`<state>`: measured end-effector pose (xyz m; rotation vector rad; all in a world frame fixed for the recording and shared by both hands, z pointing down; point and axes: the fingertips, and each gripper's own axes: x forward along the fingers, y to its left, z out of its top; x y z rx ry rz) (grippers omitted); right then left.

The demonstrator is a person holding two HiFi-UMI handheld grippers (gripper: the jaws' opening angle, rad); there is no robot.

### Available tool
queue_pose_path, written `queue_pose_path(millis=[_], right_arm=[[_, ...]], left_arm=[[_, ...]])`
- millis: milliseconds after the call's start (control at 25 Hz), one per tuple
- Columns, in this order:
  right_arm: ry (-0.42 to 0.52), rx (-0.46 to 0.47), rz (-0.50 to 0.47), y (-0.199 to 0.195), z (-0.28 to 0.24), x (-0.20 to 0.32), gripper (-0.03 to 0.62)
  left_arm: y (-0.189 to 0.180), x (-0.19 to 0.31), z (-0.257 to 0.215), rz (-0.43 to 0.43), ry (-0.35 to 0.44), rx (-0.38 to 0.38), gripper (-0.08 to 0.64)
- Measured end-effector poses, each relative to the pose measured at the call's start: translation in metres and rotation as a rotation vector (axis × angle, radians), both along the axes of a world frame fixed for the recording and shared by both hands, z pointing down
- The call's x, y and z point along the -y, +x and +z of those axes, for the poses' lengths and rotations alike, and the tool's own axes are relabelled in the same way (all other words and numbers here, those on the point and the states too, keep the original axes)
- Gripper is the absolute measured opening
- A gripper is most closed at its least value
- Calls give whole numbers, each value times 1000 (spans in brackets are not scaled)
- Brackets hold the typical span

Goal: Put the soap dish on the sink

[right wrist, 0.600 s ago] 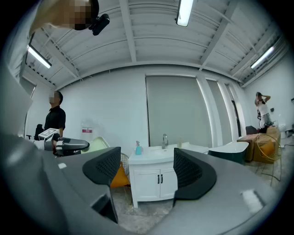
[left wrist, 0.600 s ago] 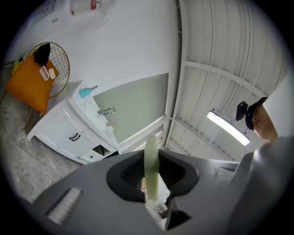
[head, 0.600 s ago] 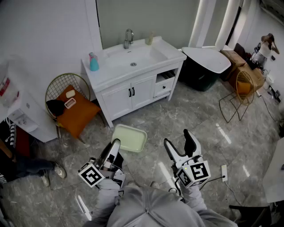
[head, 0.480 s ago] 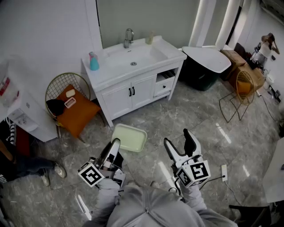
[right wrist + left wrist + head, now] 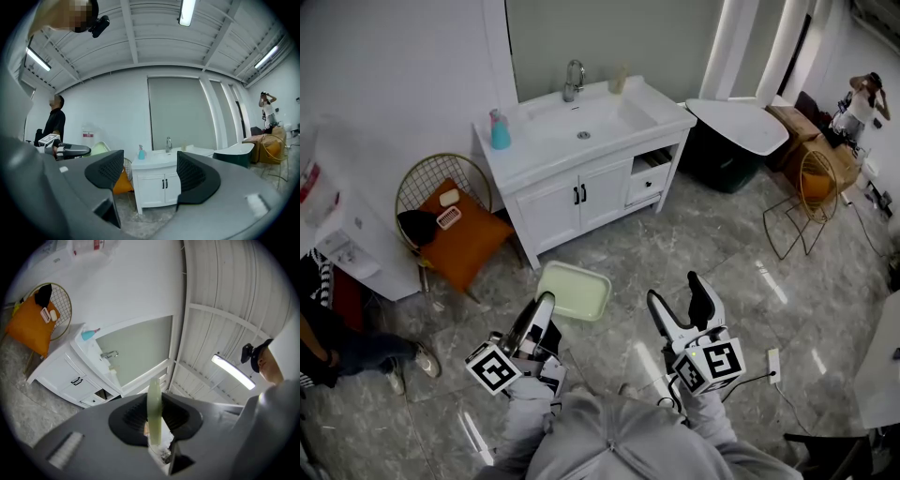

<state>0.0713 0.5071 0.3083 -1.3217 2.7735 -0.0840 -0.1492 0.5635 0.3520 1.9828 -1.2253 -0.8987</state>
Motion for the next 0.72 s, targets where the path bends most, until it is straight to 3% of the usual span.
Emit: queue_pose_path(millis=[440,720], right_arm=[[-15,25,71,-23,1,4,354],[-31,34,144,-18,8,17,354]], left_arm=[[-25,21,-6,80,35,-16,126],[-36,44,3,121,2,7,124]])
